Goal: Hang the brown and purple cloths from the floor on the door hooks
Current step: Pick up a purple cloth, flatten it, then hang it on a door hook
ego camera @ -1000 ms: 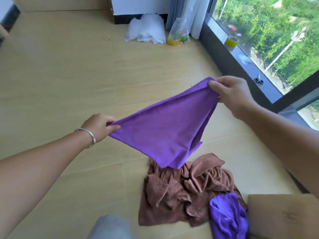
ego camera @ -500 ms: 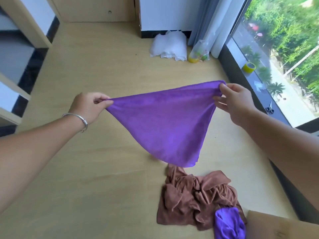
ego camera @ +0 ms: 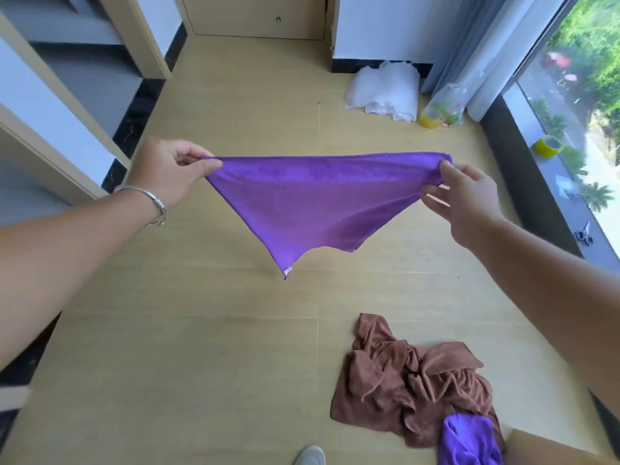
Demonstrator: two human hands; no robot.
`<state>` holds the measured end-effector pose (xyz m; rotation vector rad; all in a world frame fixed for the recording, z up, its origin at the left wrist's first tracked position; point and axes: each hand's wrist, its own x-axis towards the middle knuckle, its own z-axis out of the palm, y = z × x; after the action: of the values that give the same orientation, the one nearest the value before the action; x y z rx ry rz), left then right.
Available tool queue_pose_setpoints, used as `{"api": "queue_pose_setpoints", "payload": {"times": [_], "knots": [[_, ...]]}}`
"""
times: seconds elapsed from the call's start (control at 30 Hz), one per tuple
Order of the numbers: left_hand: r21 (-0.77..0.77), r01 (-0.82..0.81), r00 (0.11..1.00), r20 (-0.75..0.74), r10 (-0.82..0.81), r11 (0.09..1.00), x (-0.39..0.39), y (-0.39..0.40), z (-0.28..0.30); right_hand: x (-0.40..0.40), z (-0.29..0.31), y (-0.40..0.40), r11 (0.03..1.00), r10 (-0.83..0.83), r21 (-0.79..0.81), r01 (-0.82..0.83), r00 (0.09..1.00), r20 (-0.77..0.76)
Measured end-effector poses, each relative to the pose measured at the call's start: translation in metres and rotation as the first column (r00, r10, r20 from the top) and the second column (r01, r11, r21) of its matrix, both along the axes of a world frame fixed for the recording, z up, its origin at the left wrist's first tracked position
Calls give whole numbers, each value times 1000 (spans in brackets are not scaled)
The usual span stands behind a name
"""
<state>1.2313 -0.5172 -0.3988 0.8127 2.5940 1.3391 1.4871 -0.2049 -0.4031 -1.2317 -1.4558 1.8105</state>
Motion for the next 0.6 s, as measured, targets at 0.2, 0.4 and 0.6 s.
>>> {"api": "queue_pose_setpoints", "payload": {"times": [0.2, 0.4, 0.6], "knots": [[-73, -4, 995, 96, 11, 997, 60, -69, -44, 61, -58, -60, 999, 46, -27, -43, 995, 92], [-199, -4, 975, 218, 48, 980, 148, -136, -105, 149, -140, -131, 993, 63, -107, -39, 971, 230], [-279, 28, 939, 337, 71, 960, 208, -185, -178, 212, -211, -184, 989, 84, -142, -35, 931, 356]]}}
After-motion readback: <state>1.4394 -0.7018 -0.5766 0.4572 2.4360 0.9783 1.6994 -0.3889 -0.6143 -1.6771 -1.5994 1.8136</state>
